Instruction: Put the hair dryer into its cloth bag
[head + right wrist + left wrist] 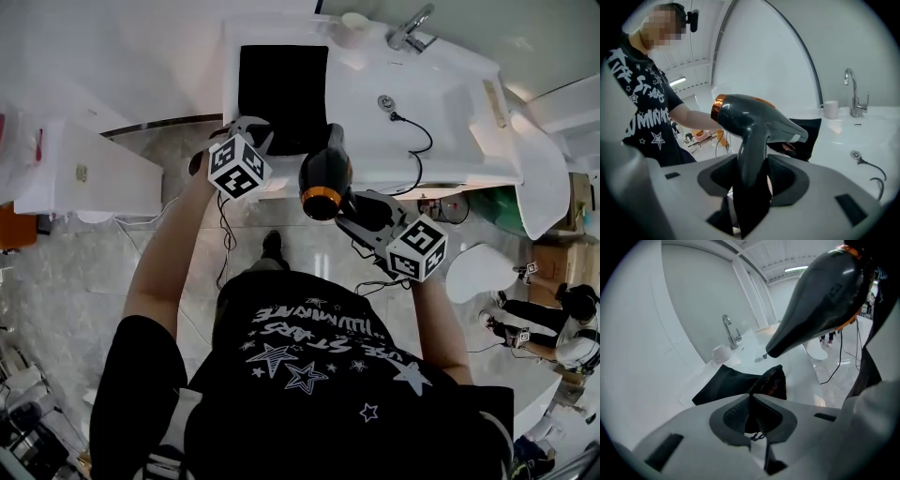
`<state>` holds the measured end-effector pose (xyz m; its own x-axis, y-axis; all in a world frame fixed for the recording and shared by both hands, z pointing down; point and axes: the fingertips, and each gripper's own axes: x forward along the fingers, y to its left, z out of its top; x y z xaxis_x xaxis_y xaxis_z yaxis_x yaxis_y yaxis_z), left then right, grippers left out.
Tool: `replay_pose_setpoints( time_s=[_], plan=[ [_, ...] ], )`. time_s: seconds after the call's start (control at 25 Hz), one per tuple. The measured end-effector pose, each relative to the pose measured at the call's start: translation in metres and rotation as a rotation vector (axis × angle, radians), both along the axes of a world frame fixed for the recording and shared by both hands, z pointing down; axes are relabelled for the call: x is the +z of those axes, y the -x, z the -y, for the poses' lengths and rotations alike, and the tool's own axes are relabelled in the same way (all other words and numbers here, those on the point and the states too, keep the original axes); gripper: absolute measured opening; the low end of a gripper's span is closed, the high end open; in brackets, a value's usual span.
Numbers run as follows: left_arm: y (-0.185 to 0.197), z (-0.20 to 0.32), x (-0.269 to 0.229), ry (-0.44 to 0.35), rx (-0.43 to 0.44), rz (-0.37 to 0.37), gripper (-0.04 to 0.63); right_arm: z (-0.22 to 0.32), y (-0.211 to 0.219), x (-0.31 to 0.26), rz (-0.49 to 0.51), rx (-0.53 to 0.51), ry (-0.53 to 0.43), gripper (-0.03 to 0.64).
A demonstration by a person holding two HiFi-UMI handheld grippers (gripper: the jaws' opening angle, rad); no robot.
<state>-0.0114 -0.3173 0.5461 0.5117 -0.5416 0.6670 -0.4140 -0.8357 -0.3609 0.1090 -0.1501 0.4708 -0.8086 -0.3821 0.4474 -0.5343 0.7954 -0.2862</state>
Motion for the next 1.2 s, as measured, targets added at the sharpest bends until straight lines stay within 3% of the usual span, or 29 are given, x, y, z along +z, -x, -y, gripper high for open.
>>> replay_pose_setpoints(
  time_s=[0.44, 0.76, 1.2],
  plan=[
    [-0.003, 0.023, -0.025, -0.010, -0.002, -0.023, 0.023, -0.011, 0.040, 0.000, 0.006, -0.176, 0.023, 0.193],
    [0.000, 0.029, -0.042, 0.001, 0.029, -0.083, 0.023, 0.000, 0.061, 0.009, -0.017, -0.227, 0.060, 0.193],
    [0.018, 0.014, -0.059, 0.041, 0.074, -0.171, 0.024, 0.040, 0.059, 0.022, -0.258, -0.414, 0.024, 0.194]
  ],
)
